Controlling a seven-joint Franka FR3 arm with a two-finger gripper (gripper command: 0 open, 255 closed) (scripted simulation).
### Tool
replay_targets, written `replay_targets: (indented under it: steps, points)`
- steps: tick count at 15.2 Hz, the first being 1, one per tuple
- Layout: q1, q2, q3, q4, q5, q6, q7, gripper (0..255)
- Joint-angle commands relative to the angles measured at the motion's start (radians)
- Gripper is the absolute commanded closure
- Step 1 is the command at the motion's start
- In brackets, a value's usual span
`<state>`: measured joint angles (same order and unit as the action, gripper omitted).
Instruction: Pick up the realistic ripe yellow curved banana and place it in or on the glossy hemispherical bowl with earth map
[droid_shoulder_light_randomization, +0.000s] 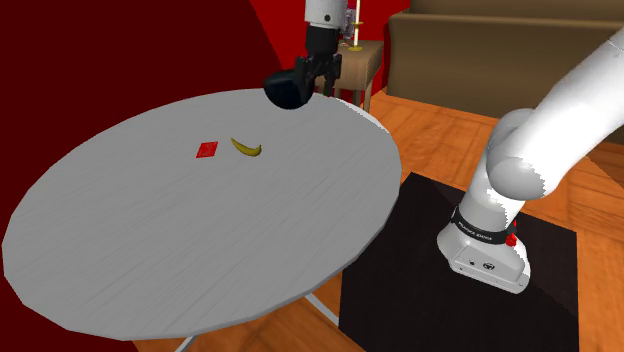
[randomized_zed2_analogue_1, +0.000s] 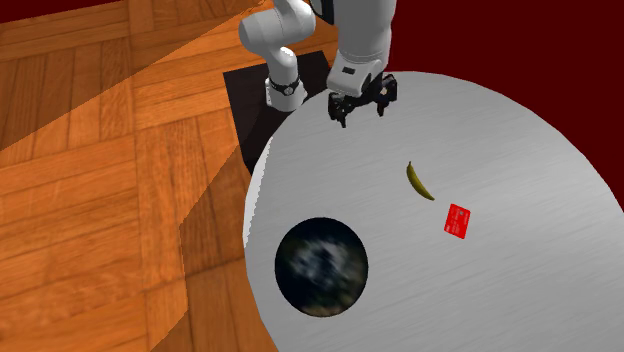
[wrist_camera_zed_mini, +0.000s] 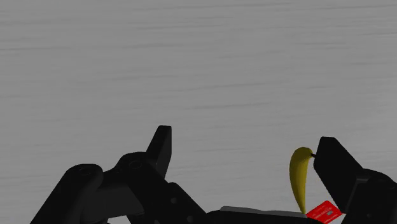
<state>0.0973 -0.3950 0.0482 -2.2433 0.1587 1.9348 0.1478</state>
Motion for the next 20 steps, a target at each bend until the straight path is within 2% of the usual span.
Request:
replay_targets:
  steps: [1,9,16,20]
  points:
    - [0.010,0.077,0.015,0.041,0.000,0.043,-0.001,0]
    - [0.048,0.352,0.068,0.203,-0.024,0.178,0.005,0]
    - [0.088,0.601,0.100,0.407,-0.077,0.239,0.025,0]
    - [0.092,0.628,0.101,0.389,-0.080,0.284,0.027,0]
